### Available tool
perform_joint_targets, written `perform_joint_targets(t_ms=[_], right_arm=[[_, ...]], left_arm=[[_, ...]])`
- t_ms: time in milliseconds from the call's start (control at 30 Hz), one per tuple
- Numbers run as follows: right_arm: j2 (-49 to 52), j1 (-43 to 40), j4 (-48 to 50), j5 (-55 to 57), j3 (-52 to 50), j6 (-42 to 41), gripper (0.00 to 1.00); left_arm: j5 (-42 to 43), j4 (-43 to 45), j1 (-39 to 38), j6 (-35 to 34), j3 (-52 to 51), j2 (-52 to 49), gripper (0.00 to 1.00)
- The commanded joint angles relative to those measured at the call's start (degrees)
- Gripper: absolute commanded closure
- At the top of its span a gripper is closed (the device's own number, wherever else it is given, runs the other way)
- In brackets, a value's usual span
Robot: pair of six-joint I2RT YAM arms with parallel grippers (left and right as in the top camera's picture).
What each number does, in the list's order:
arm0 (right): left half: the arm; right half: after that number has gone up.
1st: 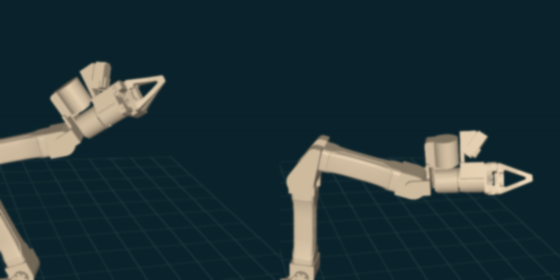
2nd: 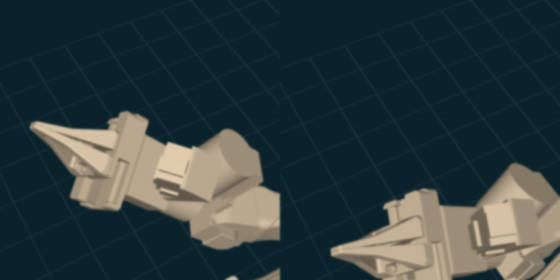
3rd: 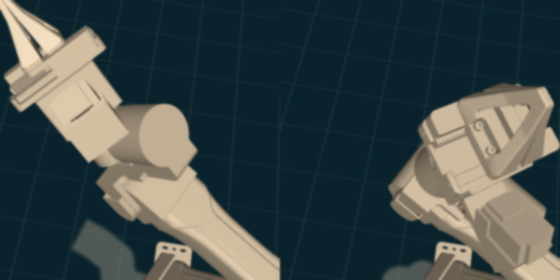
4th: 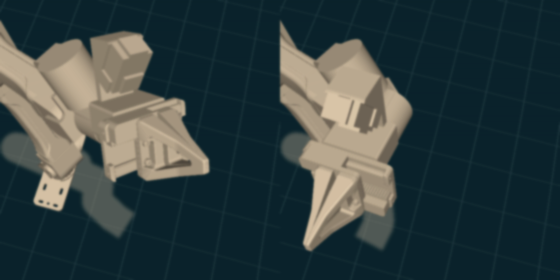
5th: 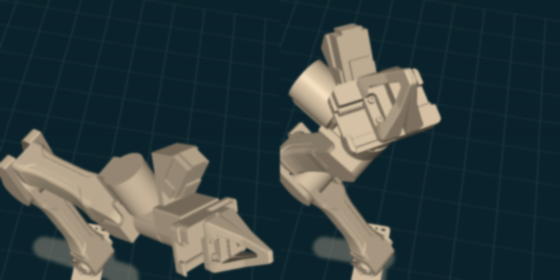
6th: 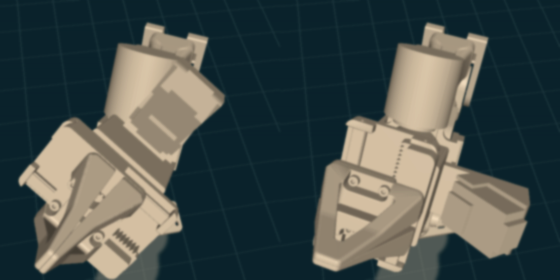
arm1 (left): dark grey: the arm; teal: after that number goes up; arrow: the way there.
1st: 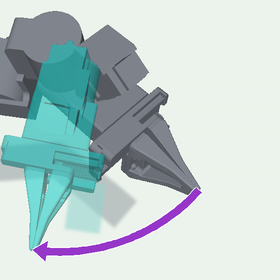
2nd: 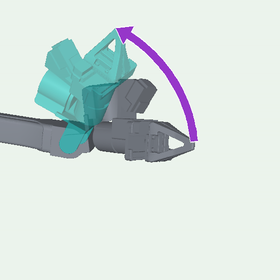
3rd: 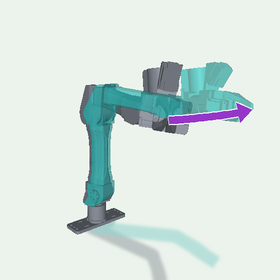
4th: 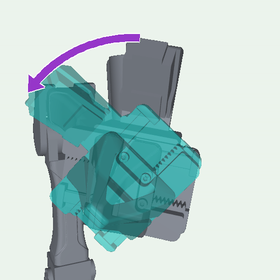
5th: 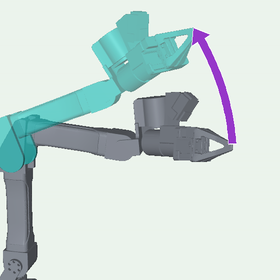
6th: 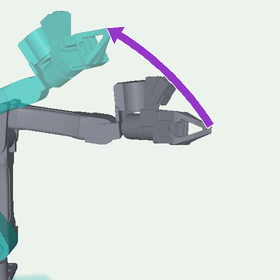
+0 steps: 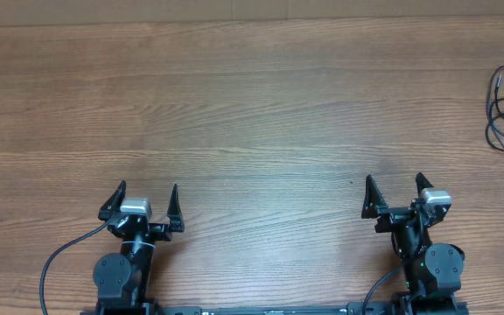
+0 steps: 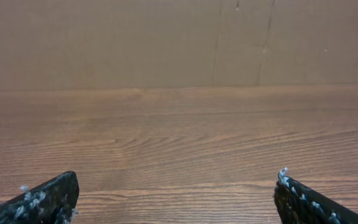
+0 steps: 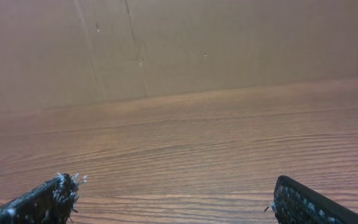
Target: Untangle cables
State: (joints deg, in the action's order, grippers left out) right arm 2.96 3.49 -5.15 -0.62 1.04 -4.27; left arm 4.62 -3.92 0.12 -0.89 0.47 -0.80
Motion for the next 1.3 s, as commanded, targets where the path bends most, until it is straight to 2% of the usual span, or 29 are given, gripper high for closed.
perform_joint_targets(t_ms=[0, 467, 700, 1267], right_arm=[[-0.1, 0.2, 0.3, 0.5, -0.5, 0.2, 0.00], [-0.1, 0.1, 0.3, 1.1, -0.5, 0.3, 0.00], [-0.1, 0.2, 0.3, 0.1, -0.5, 4.8, 0.00], [-0.1, 0.2, 0.3, 0.1, -0.5, 4.8, 0.00]], left_arm=[[-0.6, -0.3, 0.3, 1.4, -0.2, 0.5, 0.00], [-0.6, -0.3, 0.3, 1.3, -0.2, 0.5, 0.00], [-0.6, -0.3, 0.3, 1.3, -0.2, 0.5, 0.01], [-0.6, -0.3, 0.3, 1.3, -0.2, 0.5, 0.00]])
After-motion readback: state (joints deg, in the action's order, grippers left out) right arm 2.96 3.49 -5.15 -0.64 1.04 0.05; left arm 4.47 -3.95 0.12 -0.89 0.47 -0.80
